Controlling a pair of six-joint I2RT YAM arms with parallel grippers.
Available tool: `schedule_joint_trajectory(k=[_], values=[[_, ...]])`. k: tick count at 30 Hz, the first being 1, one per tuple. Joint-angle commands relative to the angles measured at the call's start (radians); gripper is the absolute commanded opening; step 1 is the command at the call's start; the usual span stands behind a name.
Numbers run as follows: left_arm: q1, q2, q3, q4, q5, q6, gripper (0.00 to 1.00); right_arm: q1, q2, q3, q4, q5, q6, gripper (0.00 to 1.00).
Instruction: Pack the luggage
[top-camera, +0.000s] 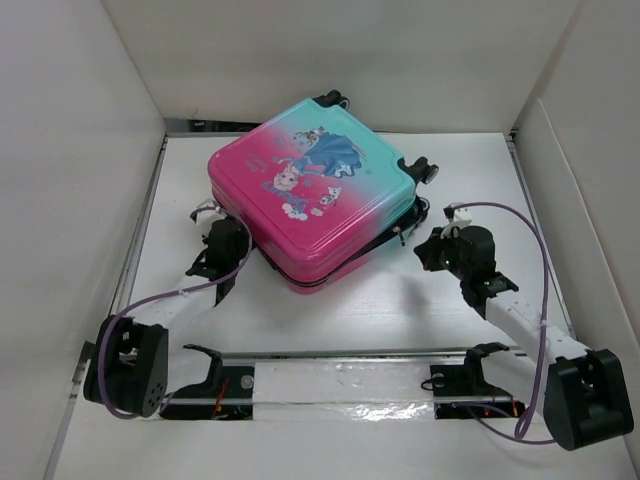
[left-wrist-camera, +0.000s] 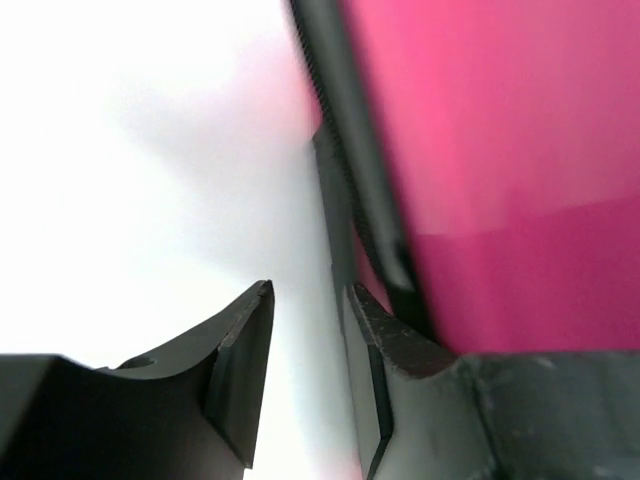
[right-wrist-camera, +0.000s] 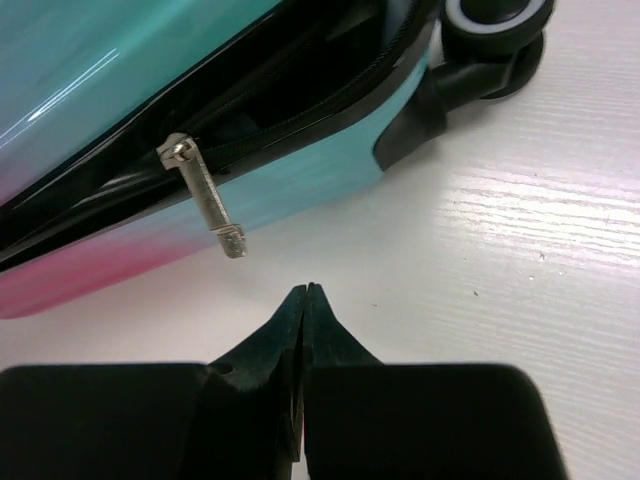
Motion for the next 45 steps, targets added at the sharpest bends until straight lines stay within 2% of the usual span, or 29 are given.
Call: schedule_joint_trajectory(k=[1, 7, 11, 14, 17, 20, 23, 28, 34, 36, 38, 41, 43, 45], values=[[-0.139, -0.053, 0.195, 0.045, -0.191, 0.059, 0.32, 0.018, 0.042, 0.019, 0.122, 0.011, 0.001, 0.0], [-0.123, 0.144, 0.419, -0.102, -0.139, 0.103, 0.31, 0.058, 0.061, 0.031, 0.094, 0.035, -0.018, 0.0], [-0.1, 0.247, 0.401, -0.079, -0.05, 0.073, 0.3, 0.058, 0.001, -0.001, 0.077, 0.072, -0.018, 0.0], [-0.091, 0.214, 0.305, -0.001, -0.04, 0.053, 0.29, 0.058, -0.042, -0.006, 0.059, 0.09, -0.018, 0.0], [-0.091, 0.215, 0.295, -0.036, -0.046, 0.057, 0.28, 0.058, -0.083, 0.008, -0.001, 0.109, -0.025, 0.0], [-0.091, 0.255, 0.314, -0.059, -0.011, 0.054, 0.4, 0.058, -0.108, -0.001, 0.002, 0.092, -0.024, 0.0], [-0.082, 0.244, 0.251, 0.057, 0.05, 0.01, 0.54, 0.058, -0.118, -0.009, -0.009, 0.11, -0.025, 0.0], [-0.073, 0.267, 0.232, 0.153, 0.124, -0.01, 0.57, 0.058, -0.094, -0.026, 0.022, 0.087, -0.018, 0.0], [-0.054, 0.368, 0.197, 0.315, 0.192, -0.058, 0.47, 0.058, -0.103, -0.036, 0.045, 0.056, -0.013, 0.0], [-0.054, 0.416, 0.197, 0.357, 0.204, -0.065, 0.39, 0.058, -0.111, -0.045, 0.043, 0.073, -0.009, 0.0], [-0.045, 0.45, 0.199, 0.404, 0.209, -0.079, 0.35, 0.049, -0.118, -0.053, 0.048, 0.073, 0.01, 0.0], [-0.035, 0.482, 0.171, 0.497, 0.247, -0.108, 0.24, 0.003, -0.112, -0.061, 0.046, 0.063, 0.037, 0.0], [-0.024, 0.51, 0.183, 0.499, 0.294, -0.119, 0.0, -0.032, -0.099, -0.067, 0.06, 0.063, 0.054, 0.01], [-0.024, 0.52, 0.179, 0.51, 0.327, -0.119, 0.0, -0.066, -0.059, -0.065, 0.085, 0.066, 0.065, 0.01]])
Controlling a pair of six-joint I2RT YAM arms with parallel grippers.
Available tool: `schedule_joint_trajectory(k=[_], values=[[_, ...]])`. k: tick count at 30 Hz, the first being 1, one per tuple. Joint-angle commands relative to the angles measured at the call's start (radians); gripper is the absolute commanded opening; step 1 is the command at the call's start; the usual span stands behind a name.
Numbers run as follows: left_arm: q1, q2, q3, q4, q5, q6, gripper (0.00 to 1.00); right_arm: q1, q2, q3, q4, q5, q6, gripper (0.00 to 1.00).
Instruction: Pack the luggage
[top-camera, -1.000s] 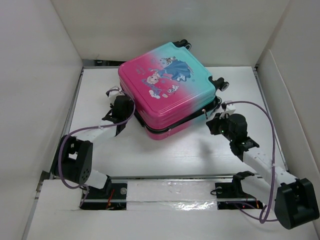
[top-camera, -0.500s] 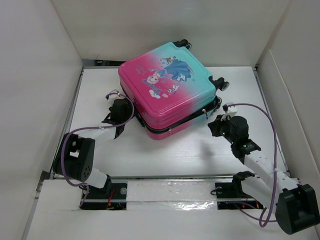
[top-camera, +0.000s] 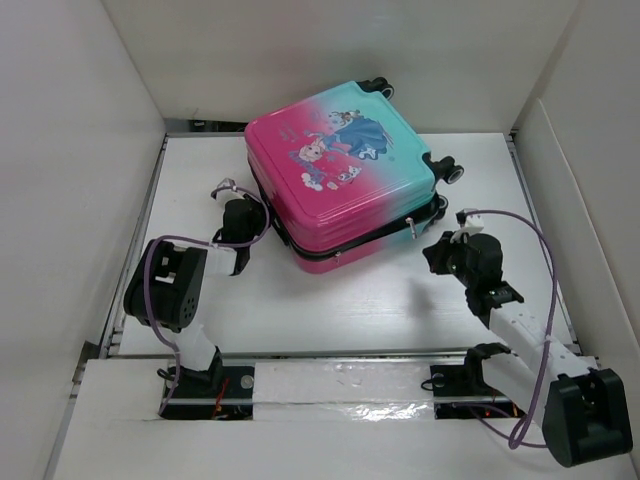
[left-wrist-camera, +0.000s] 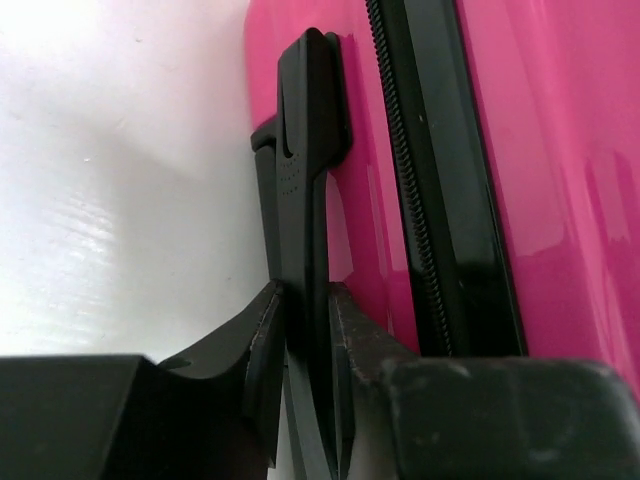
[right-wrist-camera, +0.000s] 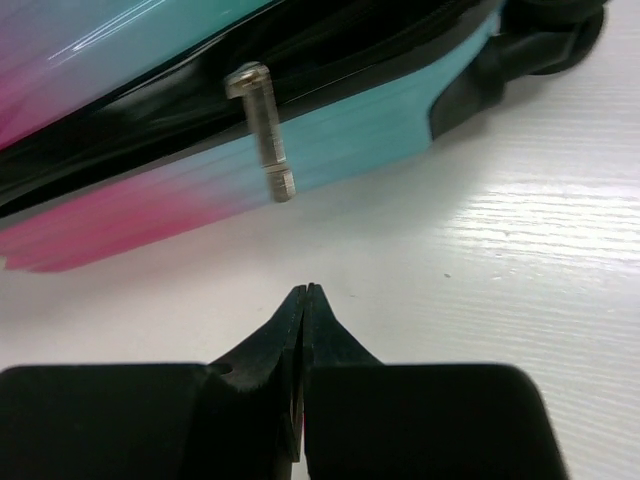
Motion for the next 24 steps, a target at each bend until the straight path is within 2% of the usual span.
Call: schedule_joint_trajectory(k=[1, 7, 16, 20, 24], values=[[-0.009, 0.03, -0.045, 0.083, 0.15, -0.013, 0.0, -0.071, 0.054, -0.004, 0.098, -0.009, 0.039, 0.01], [-0.021, -0.071, -0.209, 0.195, 0.181, 0.001, 0.0, -0.096, 0.29, 0.152, 0.195, -0.066, 0.03, 0.0], [-0.06, -0.344, -0.425, 0.154, 0.16, 0.058, 0.0, -0.082, 0.598, 0.425, 0.362, -0.226, 0.03, 0.0], [-0.072, -0.451, -0.499, 0.129, 0.175, 0.043, 0.0, -0.036, 0.767, 0.609, 0.303, -0.301, 0.015, 0.0], [-0.146, -0.537, -0.531, 0.077, 0.145, 0.023, 0.0, -0.016, 0.902, 0.787, 0.254, -0.322, 0.019, 0.0]])
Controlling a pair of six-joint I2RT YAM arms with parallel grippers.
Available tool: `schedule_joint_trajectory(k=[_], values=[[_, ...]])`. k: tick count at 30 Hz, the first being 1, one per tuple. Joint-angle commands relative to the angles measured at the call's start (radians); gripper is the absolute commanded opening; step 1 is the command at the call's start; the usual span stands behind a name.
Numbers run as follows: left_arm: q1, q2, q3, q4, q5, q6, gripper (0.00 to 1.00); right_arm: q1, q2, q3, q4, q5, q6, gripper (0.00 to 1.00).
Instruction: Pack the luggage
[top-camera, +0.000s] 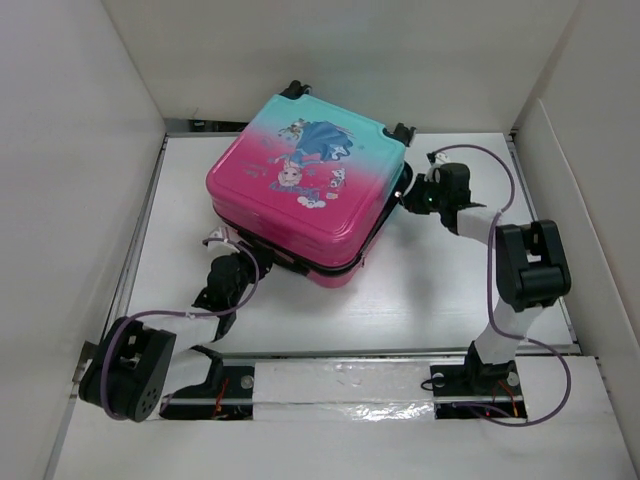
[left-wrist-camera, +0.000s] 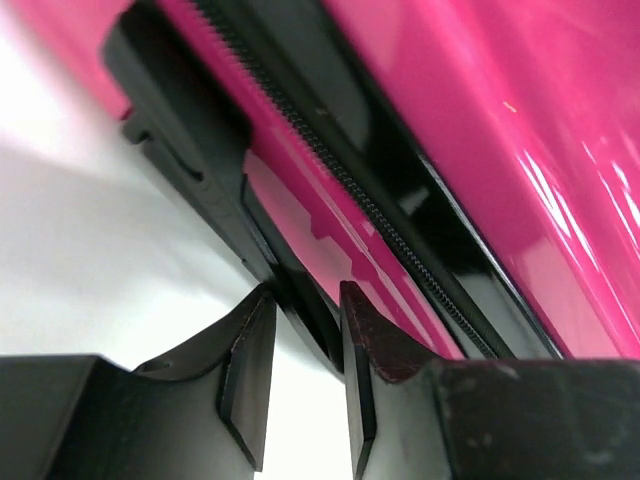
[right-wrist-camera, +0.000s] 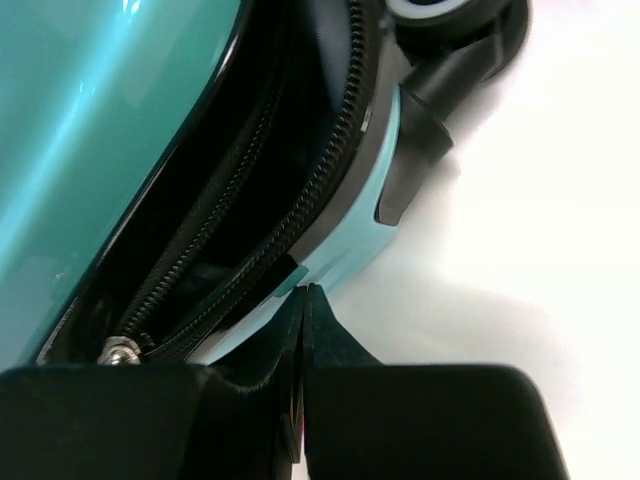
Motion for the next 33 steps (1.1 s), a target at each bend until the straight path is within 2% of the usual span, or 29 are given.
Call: schedule_joint_trajectory(k=[1, 4, 8, 9, 12, 15, 16, 17, 18, 19, 20, 21, 22, 23, 25, 28, 29, 31, 33], values=[[-0.098, -0.089, -0.022, -0.041, 0.091, 0.037, 0.0, 0.056, 0.073, 0.195, 0.13, -0.14, 0.01, 0.0], [-0.121, -0.149, -0.012, -0.109, 0.057, 0.035, 0.0, 0.065, 0.127, 0.311, 0.071, -0.165, -0.002, 0.0], [-0.121, -0.221, 0.025, -0.216, 0.048, 0.041, 0.02, 0.045, 0.116, 0.341, 0.009, -0.17, -0.022, 0.01], [-0.121, -0.252, 0.039, -0.242, 0.008, 0.05, 0.19, 0.033, 0.106, 0.336, -0.009, -0.173, -0.033, 0.02], [-0.121, -0.305, 0.088, -0.366, -0.032, 0.095, 0.41, 0.004, 0.02, 0.235, -0.026, -0.151, -0.067, 0.05], [-0.121, -0.381, 0.116, -0.507, -0.101, 0.127, 0.46, -0.034, -0.089, 0.062, 0.018, -0.141, -0.056, 0.1], [-0.121, -0.417, 0.119, -0.538, -0.115, 0.138, 0.46, -0.047, -0.115, 0.014, 0.043, -0.14, -0.042, 0.17], [-0.121, -0.436, 0.119, -0.585, -0.127, 0.145, 0.45, -0.047, -0.141, -0.068, 0.069, -0.133, -0.041, 0.21], [-0.121, -0.453, 0.116, -0.607, -0.139, 0.149, 0.39, -0.038, -0.166, -0.108, 0.083, -0.128, -0.042, 0.24], [-0.121, -0.482, 0.113, -0.622, -0.139, 0.15, 0.37, -0.037, -0.215, -0.148, 0.104, -0.112, -0.045, 0.3], [-0.13, -0.493, 0.103, -0.638, -0.136, 0.15, 0.34, -0.028, -0.238, -0.208, 0.116, -0.104, -0.05, 0.32], [-0.13, -0.502, 0.099, -0.642, -0.118, 0.153, 0.22, -0.028, -0.262, -0.236, 0.118, -0.098, -0.056, 0.32], [-0.13, -0.513, 0.097, -0.646, -0.104, 0.162, 0.12, -0.028, -0.322, -0.262, 0.117, -0.082, -0.068, 0.3], [-0.13, -0.514, 0.097, -0.635, -0.081, 0.178, 0.03, -0.01, -0.356, -0.291, 0.123, -0.081, -0.07, 0.21], [-0.13, -0.505, 0.094, -0.603, 0.003, 0.22, 0.0, 0.021, -0.433, -0.395, 0.156, -0.088, -0.073, 0.0], [-0.188, -0.447, 0.102, -0.52, 0.053, 0.264, 0.0, 0.134, -0.586, -0.518, 0.205, -0.079, -0.089, 0.0], [-0.28, -0.426, 0.131, -0.52, 0.004, 0.28, 0.0, 0.169, -0.653, -0.543, 0.224, -0.068, -0.097, 0.0], [-0.427, -0.367, 0.196, -0.552, -0.235, 0.317, 0.0, 0.272, -0.716, -0.604, 0.215, -0.014, -0.14, 0.0], [-0.617, -0.329, 0.232, -0.606, -0.484, 0.305, 0.0, 0.327, -0.781, -0.644, 0.213, 0.037, -0.159, 0.12]])
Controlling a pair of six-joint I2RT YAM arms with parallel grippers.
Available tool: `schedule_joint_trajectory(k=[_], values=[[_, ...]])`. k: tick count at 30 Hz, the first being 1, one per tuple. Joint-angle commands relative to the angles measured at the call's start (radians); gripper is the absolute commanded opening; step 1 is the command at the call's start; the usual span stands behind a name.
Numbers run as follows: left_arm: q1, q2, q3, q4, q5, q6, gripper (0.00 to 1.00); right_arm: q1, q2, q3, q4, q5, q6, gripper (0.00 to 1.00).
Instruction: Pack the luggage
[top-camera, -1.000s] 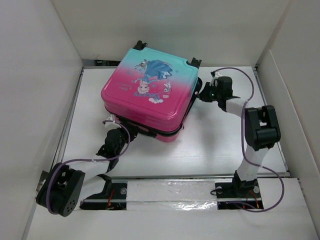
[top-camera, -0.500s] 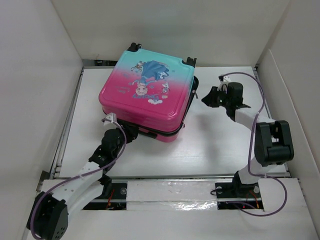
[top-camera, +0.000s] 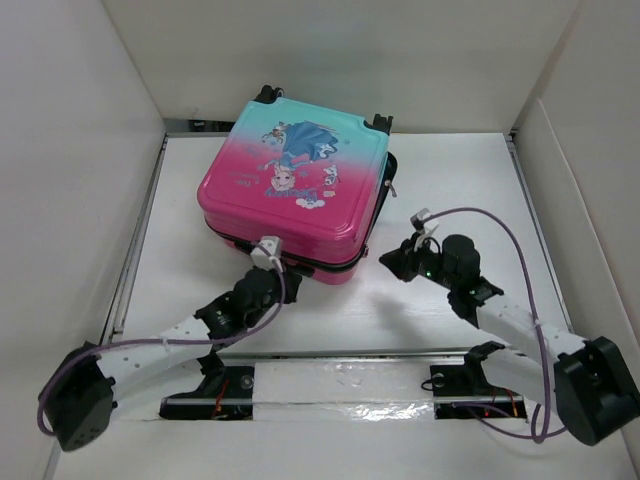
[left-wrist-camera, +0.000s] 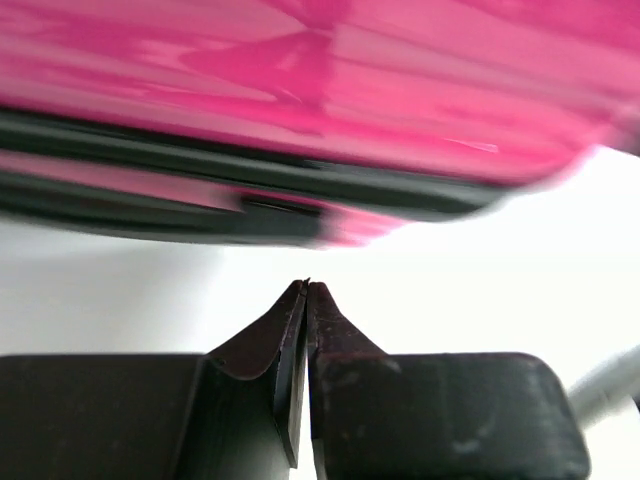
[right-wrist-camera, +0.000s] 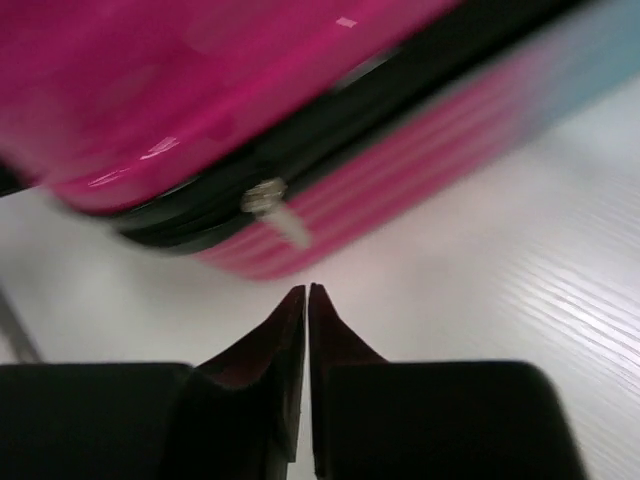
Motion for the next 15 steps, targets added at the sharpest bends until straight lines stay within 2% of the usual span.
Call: schedule_joint_trajectory(k=[1, 2, 4, 9, 15], values=[[-0.197, 0.059, 0.098, -0.002, -0.314, 0.037, 0.0, 0.095, -0.076, -0.084, 0.087, 0.122, -0.07, 0.29], [-0.197, 0.07, 0.095, 0.031, -0.302, 0.029, 0.0, 0.106, -0.079, -0.099, 0.125, 0.131, -0.072, 0.36], [-0.197, 0.093, 0.077, 0.09, -0.242, 0.009, 0.0, 0.118, -0.055, -0.11, 0.166, 0.112, -0.091, 0.42], [-0.197, 0.157, 0.104, 0.151, -0.192, 0.026, 0.05, 0.158, 0.005, -0.052, 0.187, 0.147, -0.142, 0.44], [-0.186, 0.232, 0.137, 0.193, -0.153, 0.05, 0.05, 0.169, 0.123, -0.007, 0.306, 0.167, -0.174, 0.47]])
